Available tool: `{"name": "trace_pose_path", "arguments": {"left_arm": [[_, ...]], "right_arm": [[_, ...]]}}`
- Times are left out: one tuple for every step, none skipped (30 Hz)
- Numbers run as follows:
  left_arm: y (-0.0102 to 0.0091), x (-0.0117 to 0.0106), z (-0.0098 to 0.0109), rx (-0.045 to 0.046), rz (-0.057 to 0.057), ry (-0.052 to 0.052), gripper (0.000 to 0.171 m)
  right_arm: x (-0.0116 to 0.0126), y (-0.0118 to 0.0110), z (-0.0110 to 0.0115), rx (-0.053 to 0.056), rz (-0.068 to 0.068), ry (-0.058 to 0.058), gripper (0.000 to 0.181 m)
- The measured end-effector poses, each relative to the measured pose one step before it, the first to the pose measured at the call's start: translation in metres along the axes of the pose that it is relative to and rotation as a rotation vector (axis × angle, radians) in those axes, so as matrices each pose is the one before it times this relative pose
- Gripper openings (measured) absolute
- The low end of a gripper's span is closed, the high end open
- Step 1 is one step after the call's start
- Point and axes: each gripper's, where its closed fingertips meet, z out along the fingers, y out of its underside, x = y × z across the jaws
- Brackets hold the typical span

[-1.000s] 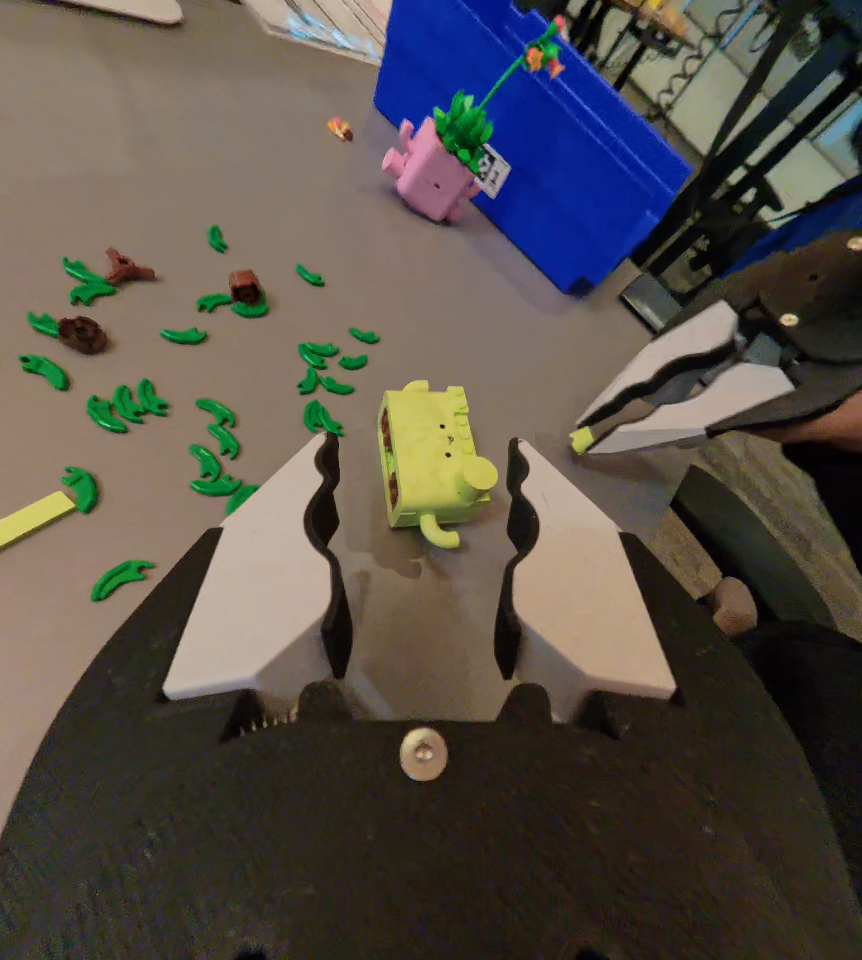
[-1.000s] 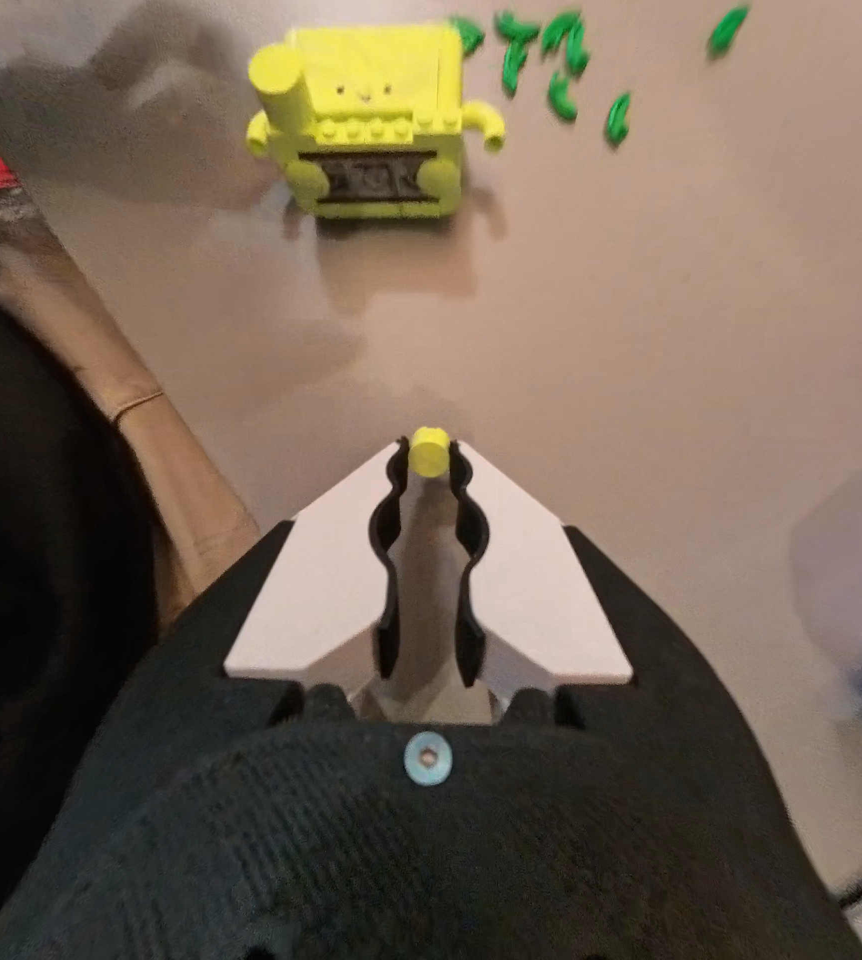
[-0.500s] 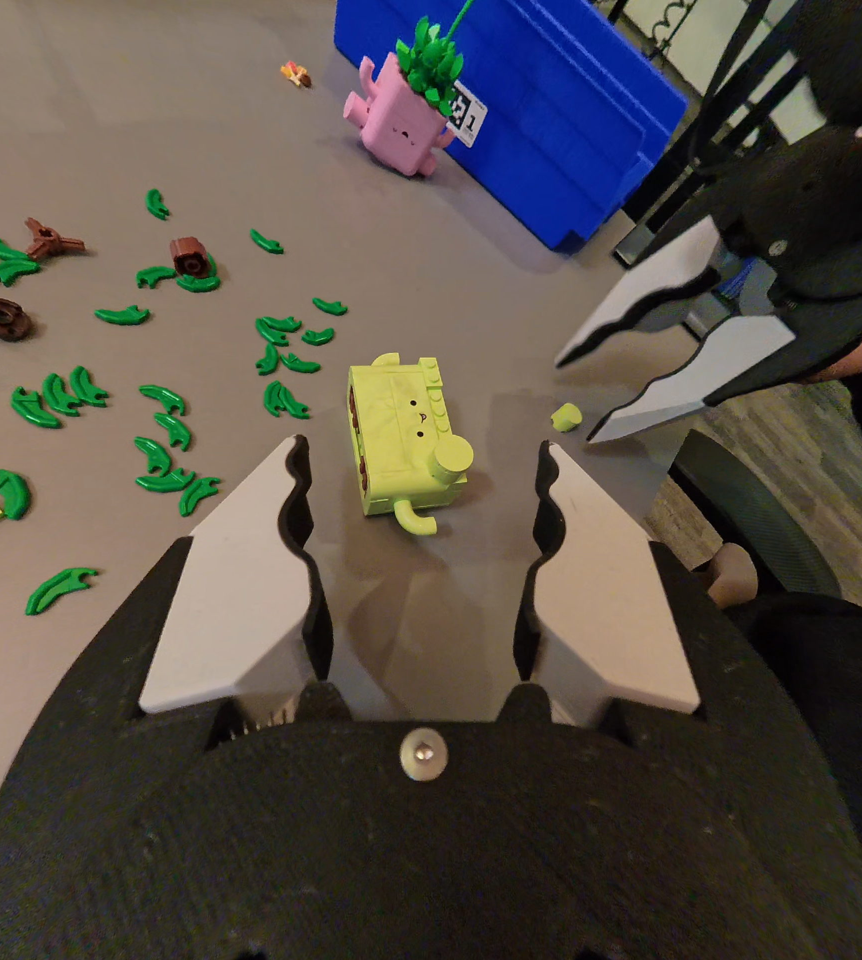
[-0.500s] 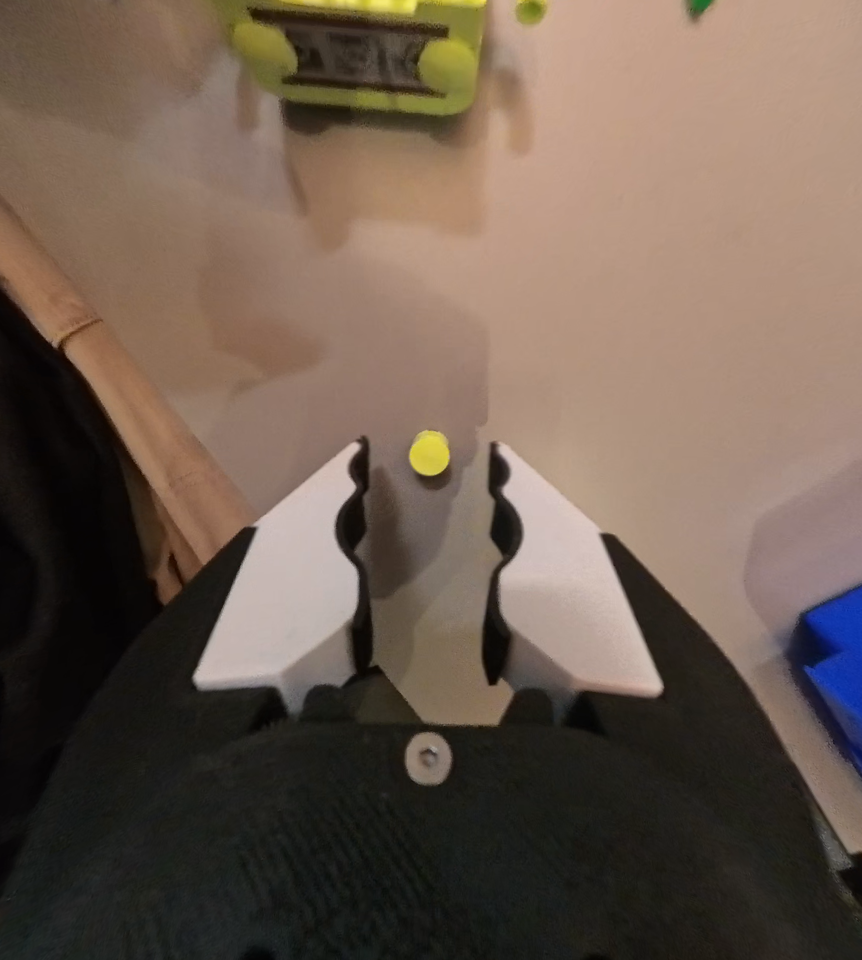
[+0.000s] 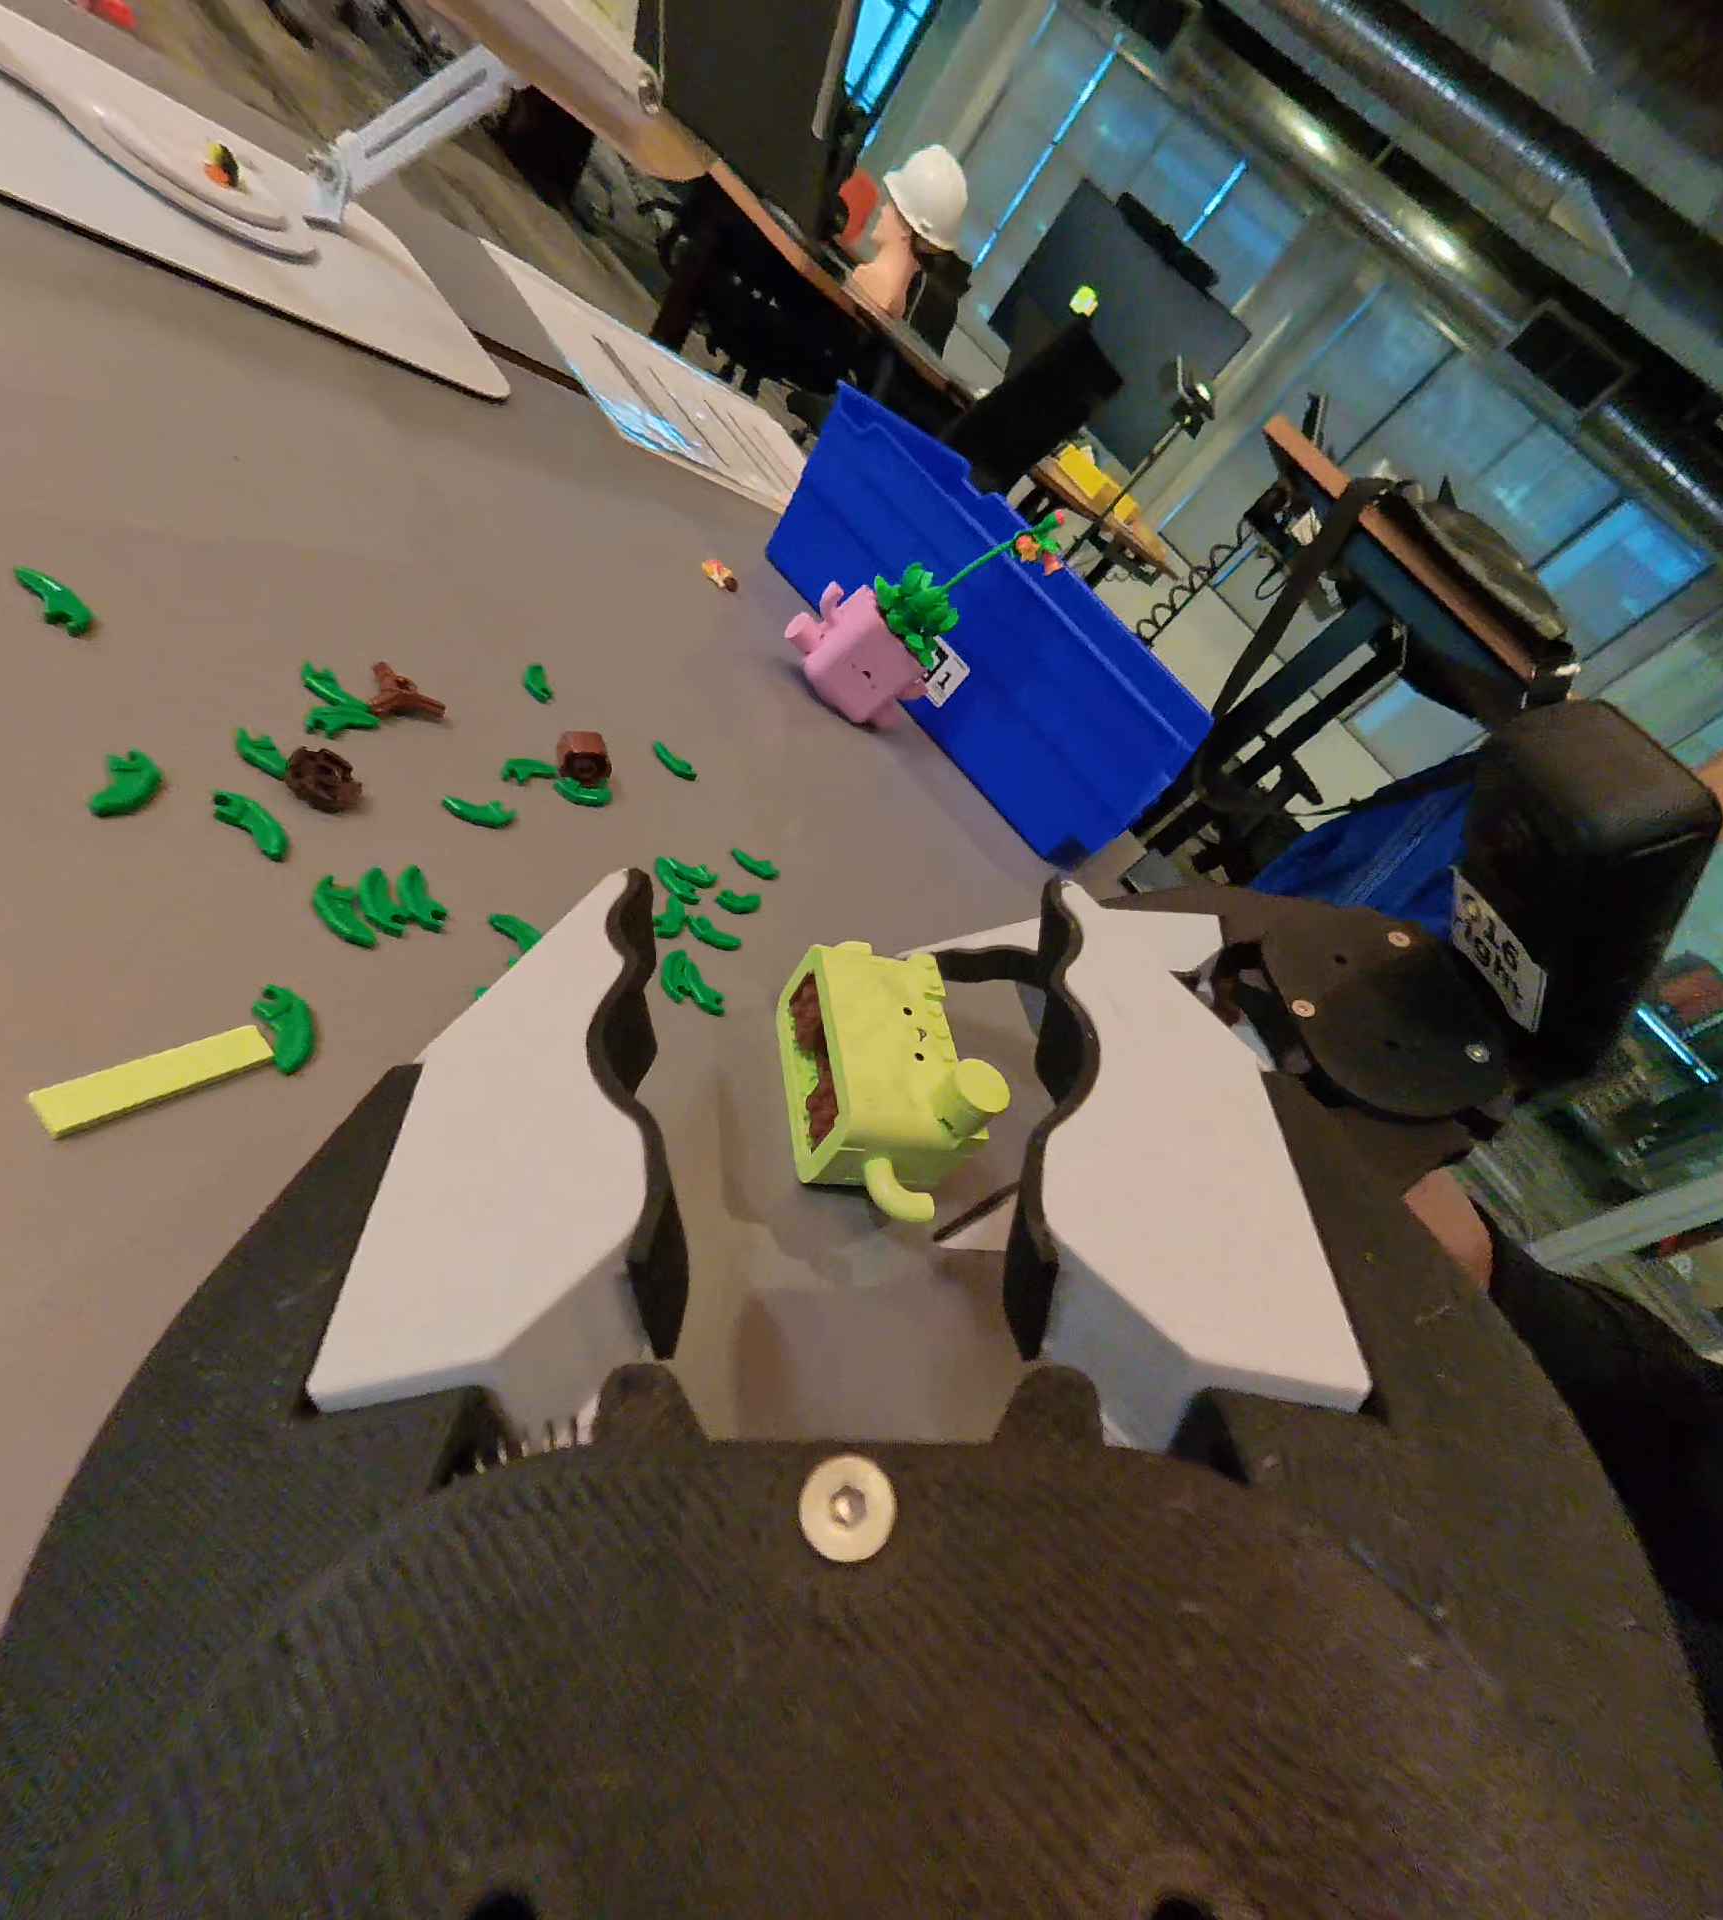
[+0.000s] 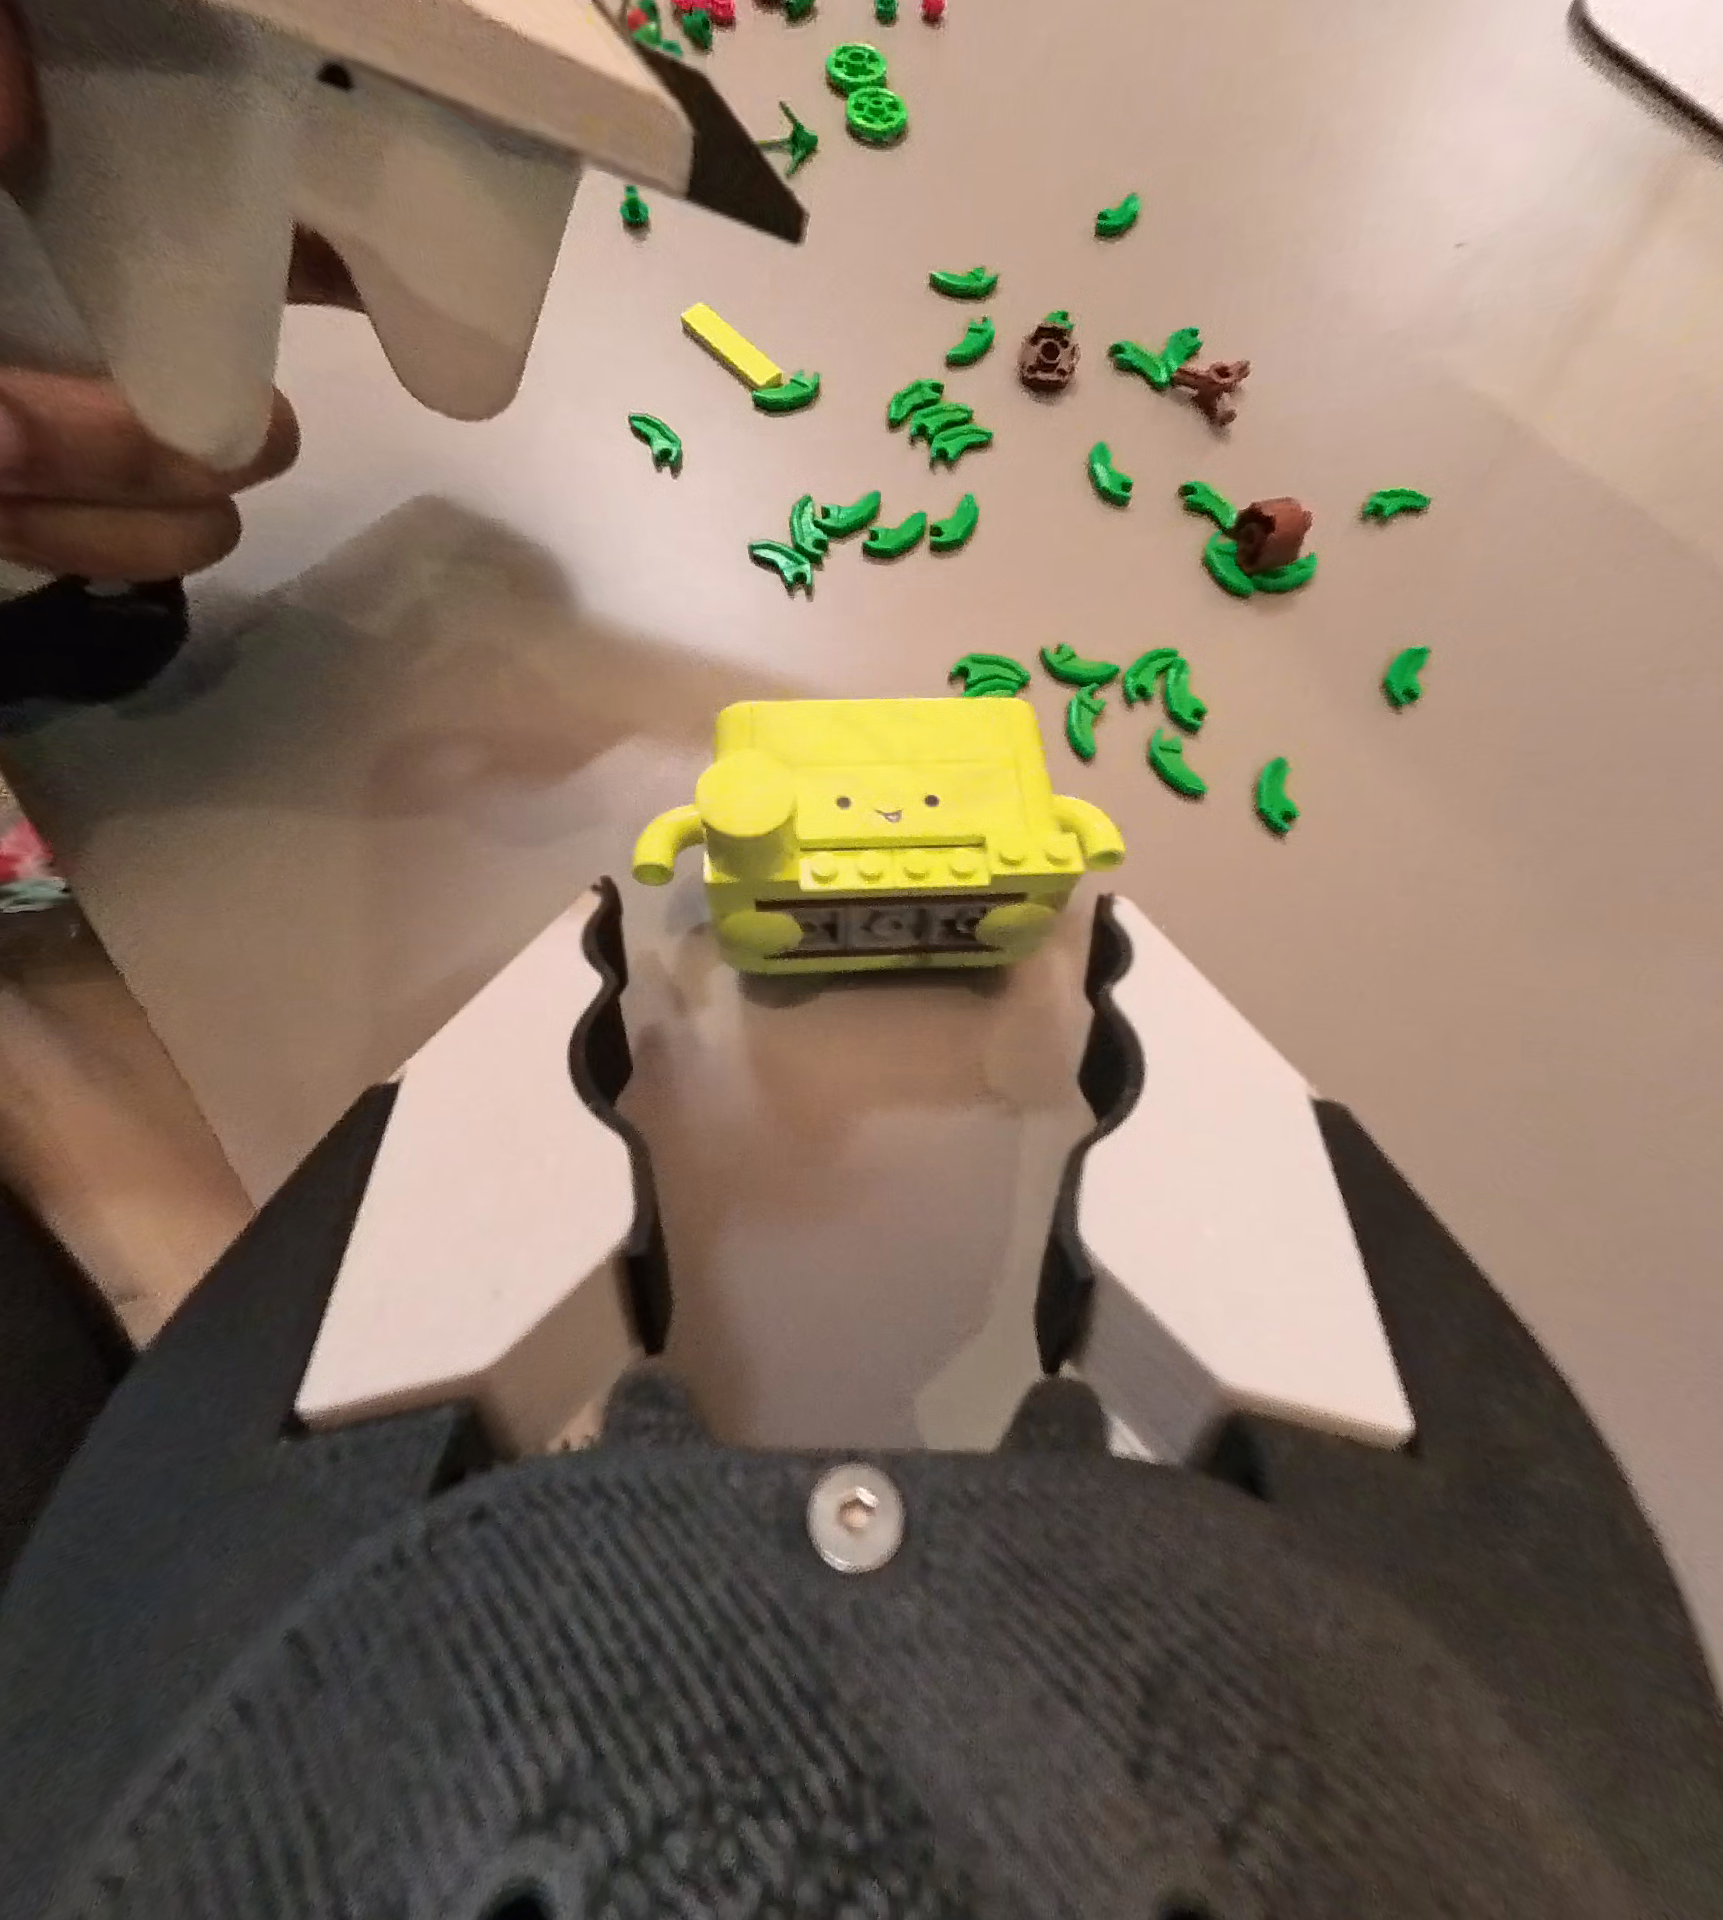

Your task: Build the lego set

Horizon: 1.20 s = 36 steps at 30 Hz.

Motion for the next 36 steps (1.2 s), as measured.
{"name": "trace_pose_path", "arguments": {"left_arm": [[0.00229, 0.0014, 0.00135, -0.00719, -0.0017, 0.0085, 0.073], [0.00279, 0.00136, 0.00163, -0.01058, -0.0076, 0.0101, 0.073], [0.00299, 0.00059, 0.00163, -0.01404, -0.0137, 0.0094, 0.074], [0.00329, 0.00025, 0.00135, -0.01625, -0.0192, 0.012, 0.075], [0.00372, -0.00008, 0.00129, -0.0212, -0.0227, 0.0134, 0.077], [0.00338, 0.00059, 0.00102, -0.0195, -0.0222, 0.018, 0.077], [0.00415, 0.00046, 0.00113, -0.02484, -0.0225, 0.0183, 0.078], [0.00534, -0.00052, 0.00151, -0.03295, -0.0214, 0.0122, 0.078], [0.00546, -0.00092, 0.00182, -0.03057, -0.0197, 0.0081, 0.077], [0.00608, -0.00081, 0.00215, -0.03347, -0.0281, 0.009, 0.078], [0.00457, 0.00187, 0.00229, -0.02312, -0.04, 0.0279, 0.079], [0.00139, 0.00609, 0.0015, -0.00271, -0.0518, 0.0591, 0.083], [-0.00375, 0.00963, -0.00044, 0.02584, -0.0649, 0.0831, 0.085], [-0.00637, 0.00976, -0.00228, 0.04192, -0.0749, 0.0892, 0.087], [-0.00467, 0.00657, -0.00249, 0.03093, -0.0702, 0.0742, 0.085], [-0.00114, 0.00577, -0.00174, 0.00817, -0.0582, 0.0708, 0.08], [0.00244, 0.00661, -0.00036, -0.01458, -0.0525, 0.0738, 0.079], [0.00414, 0.00557, 0.00126, -0.02633, -0.057, 0.0622, 0.082], [0.00499, 0.00538, 0.00216, -0.02728, -0.0396, 0.0525, 0.082], [0.00738, 0.00351, 0.00361, -0.03852, -0.0092, 0.0286, 0.079], [0.00784, 0.00242, 0.00439, -0.04074, 0.0093, 0.0131, 0.074], [0.00751, 0.00454, 0.00435, -0.03773, 0.011, 0.0242, 0.065], [0.0066, 0.00545, 0.00381, -0.03233, 0.0001, 0.0332, 0.056], [0.00488, 0.00156, 0.00312, -0.02492, -0.0029, 0.0097, 0.055], [0.0031, -0.00266, 0.00172, -0.01393, 0.0147, -0.0199, 0.05], [0.00235, -0.0035, 0.00106, -0.00997, 0.0216, -0.0287, 0.04], [0.00188, -0.00236, 0.00124, -0.01116, 0.0223, -0.0257, 0.038], [0.0008, -0.00245, 0.00116, -0.0058, 0.0266, -0.0323, 0.038], [0.00094, -0.00134, 0.0013, -0.00649, 0.0356, -0.0297, 0.037], [0.00157, -0.00124, 0.00142, -0.0117, 0.0307, -0.0291, 0.038], [0.00233, -0.00024, 0.00178, -0.0159, 0.0281, -0.02, 0.038], [0.00143, 0.00052, 0.00198, -0.00741, 0.0188, -0.0111, 0.039], [0.00084, 0.00059, 0.00245, 0.00015, 0.0085, -0.0041, 0.039], [0.00082, -0.00004, 0.00267, 0.00295, -0.0017, -0.002, 0.04], [0.00034, -0.0005, 0.00192, 0.00473, -0.0052, 0.0, 0.04], [-0.00065, 0.00008, 0.00122, 0.00931, -0.0047, 0.0032, 0.039]], "right_arm": [[0.00031, 0.00078, 0.00359, -0.0053, -0.0035, -0.0053, 0.087], [0.00142, 0.00044, 0.00251, -0.0034, 0.0025, -0.0018, 0.085], [0.00207, -0.00043, 0.00105, 0.0024, 0.0063, 0.0011, 0.081], [0.00049, -0.00132, -0.00018, 0.0099, 0.0026, -0.0084, 0.071], [-0.00056, -0.00135, -0.00063, 0.0129, 0.0055, -0.0135, 0.07], [-0.00016, -0.00072, -0.00067, 0.0115, 0.0075, -0.0108, 0.07], [-0.00059, -0.00038, -0.00098, 0.0114, 0.0048, -0.0131, 0.07], [-0.00069, -0.00024, -0.00138, 0.0114, 0.0059, -0.0123, 0.069], [-0.0008, -0.00078, -0.00203, 0.0127, 0.0052, -0.0106, 0.069], [-0.00083, -0.00238, -0.0032, 0.0222, -0.0021, -0.0059, 0.069], [-0.00054, -0.00433, -0.00454, 0.0329, -0.0099, 0.0017, 0.069], [-0.00019, -0.00545, -0.00504, 0.0355, -0.0155, 0.0063, 0.069], [-0.0004, -0.00642, -0.00539, 0.0373, -0.0231, 0.0052, 0.069], [-0.00065, -0.00774, -0.0056, 0.0431, -0.0291, 0.0051, 0.069], [-0.00163, -0.00891, -0.00596, 0.048, -0.0372, 0.0005, 0.069], [-0.00338, -0.00935, -0.00568, 0.0486, -0.0474, -0.0066, 0.069], [-0.00378, -0.00893, -0.00538, 0.0429, -0.0517, -0.0053, 0.069], [-0.00399, -0.00804, -0.00463, 0.0339, -0.051, -0.0061, 0.069], [-0.0046, -0.00697, -0.00398, 0.0267, -0.0474, -0.0112, 0.069], [-0.00462, -0.0058, -0.00327, 0.0182, -0.0389, -0.0133, 0.069], [-0.00443, -0.00392, -0.00233, 0.0069, -0.0286, -0.0164, 0.069], [-0.00428, -0.00186, -0.0017, -0.0031, -0.0204, -0.0199, 0.069], [-0.00357, -0.00079, -0.0017, -0.0051, -0.0151, -0.0166, 0.069], [-0.00304, -0.00036, -0.00172, -0.0026, -0.0113, -0.0142, 0.069], [-0.00258, -0.00005, -0.00187, -0.0043, -0.0087, -0.0109, 0.069], [-0.00208, 0.00063, -0.00182, -0.0086, -0.0084, -0.0068, 0.069], [-0.00165, 0.00166, -0.0015, -0.0162, -0.011, -0.0023, 0.069], [-0.00063, 0.00242, -0.00154, -0.02, -0.0185, 0.0069, 0.069], [-0.00025, 0.00229, -0.00166, -0.017, -0.0209, 0.0103, 0.069], [-0.00041, 0.00209, -0.00177, -0.0156, -0.014, 0.0044, 0.069], [-0.00069, 0.00146, -0.00196, -0.0101, -0.0071, -0.0013, 0.069], [-0.00108, -0.00011, -0.00232, 0.0015, -0.0028, -0.005, 0.069], [-0.00155, -0.0014, -0.002, 0.0086, 0.0029, -0.0087, 0.069], [-0.00129, -0.00119, -0.0015, 0.0071, 0.0044, -0.0068, 0.069], [-0.00021, -0.00023, -0.00103, 0.0016, -0.002, 0.0016, 0.069], [0.00025, 0.00044, -0.0011, -0.0021, -0.0082, 0.0051, 0.069]]}}
